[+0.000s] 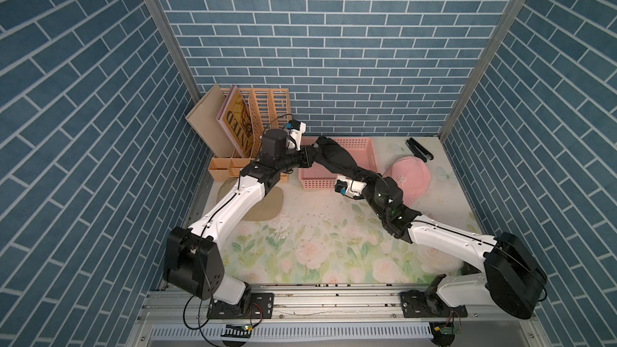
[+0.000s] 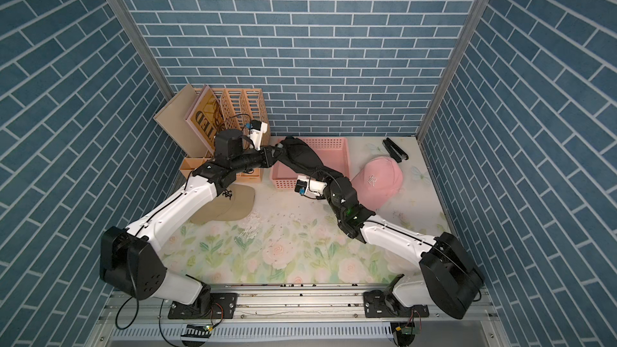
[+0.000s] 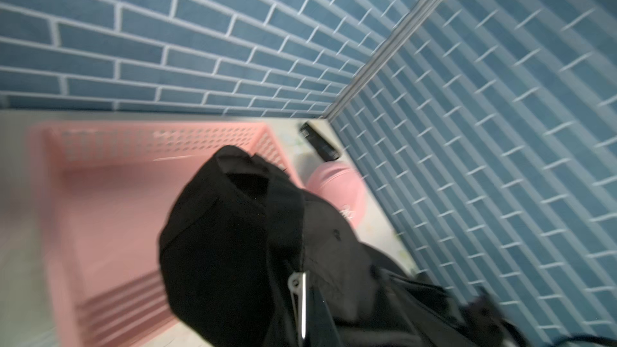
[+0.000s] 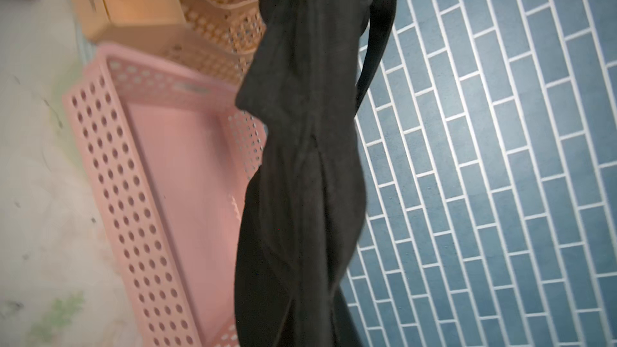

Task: Turn the baseball cap inside out
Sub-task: Turn over the baseball cap.

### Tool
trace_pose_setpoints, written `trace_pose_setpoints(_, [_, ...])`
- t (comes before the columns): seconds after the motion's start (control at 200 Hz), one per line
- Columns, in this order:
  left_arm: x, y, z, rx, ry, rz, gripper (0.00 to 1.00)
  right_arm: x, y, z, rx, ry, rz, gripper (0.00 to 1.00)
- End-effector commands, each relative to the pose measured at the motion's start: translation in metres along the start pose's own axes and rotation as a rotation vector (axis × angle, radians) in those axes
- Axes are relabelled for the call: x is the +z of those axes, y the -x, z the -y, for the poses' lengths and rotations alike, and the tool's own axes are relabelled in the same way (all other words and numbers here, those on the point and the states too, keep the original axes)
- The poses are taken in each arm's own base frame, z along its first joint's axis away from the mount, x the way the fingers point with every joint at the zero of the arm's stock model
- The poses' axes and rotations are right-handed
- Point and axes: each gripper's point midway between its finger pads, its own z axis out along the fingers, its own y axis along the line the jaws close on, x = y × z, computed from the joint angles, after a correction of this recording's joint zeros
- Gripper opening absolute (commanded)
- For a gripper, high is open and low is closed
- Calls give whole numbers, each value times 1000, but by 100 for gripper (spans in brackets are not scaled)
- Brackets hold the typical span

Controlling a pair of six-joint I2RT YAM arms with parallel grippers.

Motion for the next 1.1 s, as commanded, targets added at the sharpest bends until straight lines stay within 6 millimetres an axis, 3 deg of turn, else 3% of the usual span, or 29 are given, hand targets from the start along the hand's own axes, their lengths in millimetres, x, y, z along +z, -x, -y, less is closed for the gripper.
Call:
trace_pose_setpoints(0.0, [-35, 53, 21, -38, -176, 246, 0, -4, -10, 4, 292, 77, 3, 0])
trace_pose_setpoints(0.095, [-38, 46, 15, -91, -190, 254, 0, -7, -7, 0, 368, 160, 49, 0])
trace_pose_setpoints(0.185, [-33, 38, 2, -128, -149, 230, 0, -17, 9, -8, 430, 299, 146, 0])
trace_pose_setpoints(0.325, [-21, 30, -21, -185, -45, 172, 0, -28, 14, 10, 549, 361, 216, 0])
trace_pose_setpoints(0.55, [-11, 25, -62, -261, 159, 146, 0, -12, -29, 40, 738, 320, 80, 0])
trace_pose_setpoints(0.685, [-6, 28, -71, -296, 179, 161, 0, 1, -44, 39, 832, 334, 13, 0])
trace_pose_setpoints(0.81, [-10, 38, -81, -268, 262, 197, 0, 16, -72, 33, 901, 348, -116, 0])
trace_pose_setpoints(0.98, [-17, 58, -76, -190, 323, 230, 0, 30, -100, 31, 969, 335, -279, 0])
trace_pose_setpoints(1.095, [-8, 62, -51, -77, 331, 194, 0, 37, -101, 26, 995, 371, -307, 0])
